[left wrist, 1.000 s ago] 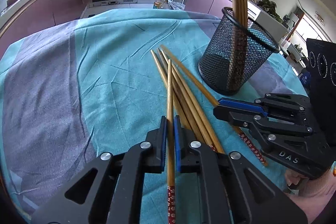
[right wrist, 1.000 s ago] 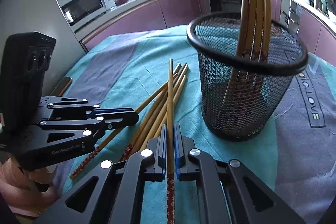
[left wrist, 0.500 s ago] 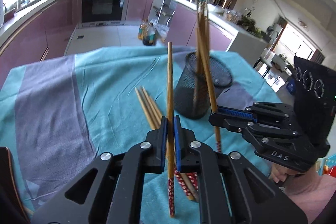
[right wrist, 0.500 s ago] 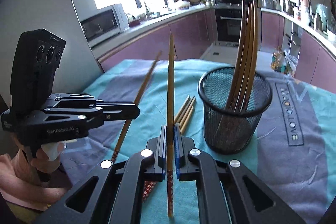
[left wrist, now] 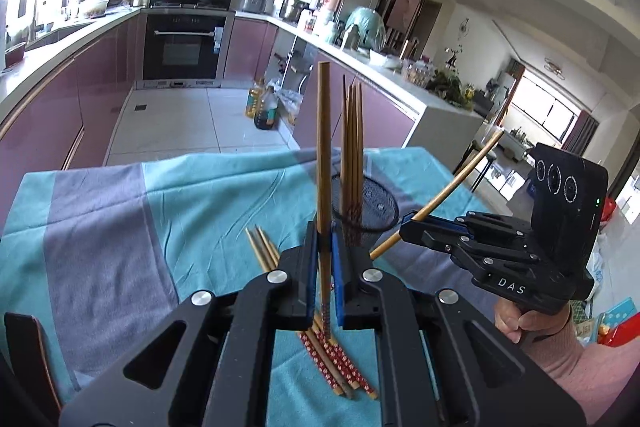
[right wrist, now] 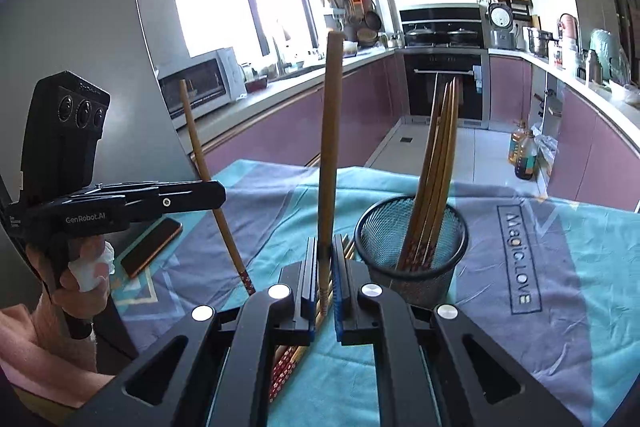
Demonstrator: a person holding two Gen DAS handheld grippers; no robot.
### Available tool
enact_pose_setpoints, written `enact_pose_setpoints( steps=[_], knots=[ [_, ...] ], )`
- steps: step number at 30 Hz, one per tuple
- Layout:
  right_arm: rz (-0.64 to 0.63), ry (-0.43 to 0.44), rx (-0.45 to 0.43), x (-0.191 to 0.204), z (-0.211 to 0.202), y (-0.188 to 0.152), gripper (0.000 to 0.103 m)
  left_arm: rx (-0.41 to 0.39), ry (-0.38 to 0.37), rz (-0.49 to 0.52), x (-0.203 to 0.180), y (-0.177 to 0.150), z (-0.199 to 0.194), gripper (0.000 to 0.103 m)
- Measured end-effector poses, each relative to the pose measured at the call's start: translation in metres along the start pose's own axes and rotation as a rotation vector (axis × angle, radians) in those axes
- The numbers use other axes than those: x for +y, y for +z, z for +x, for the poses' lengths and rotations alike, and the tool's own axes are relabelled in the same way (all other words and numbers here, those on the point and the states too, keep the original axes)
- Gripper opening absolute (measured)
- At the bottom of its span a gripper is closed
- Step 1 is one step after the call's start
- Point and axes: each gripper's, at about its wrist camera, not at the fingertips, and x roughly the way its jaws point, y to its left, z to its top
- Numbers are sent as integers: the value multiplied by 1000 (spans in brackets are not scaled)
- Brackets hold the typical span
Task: Organize utensils
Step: 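Lift both chopsticks upright and carry them over the mesh cup, then lower the chopsticks into the cup and open both grippers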
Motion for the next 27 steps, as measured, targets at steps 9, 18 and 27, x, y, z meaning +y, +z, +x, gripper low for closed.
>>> enact_pose_setpoints(
  steps=[9,18,27],
  knots=[
    [-31,-25,-71,-7,-22,30,6,-82,-39,28,-18,31,-6,7],
    [-51,-59,-146,-15,-38,55,6,-155,-55,64,-41,65,-8,7],
    [-38,-93,-146,-30,-25,60,6,-133,6,117,-56,77,24,7]
  ],
)
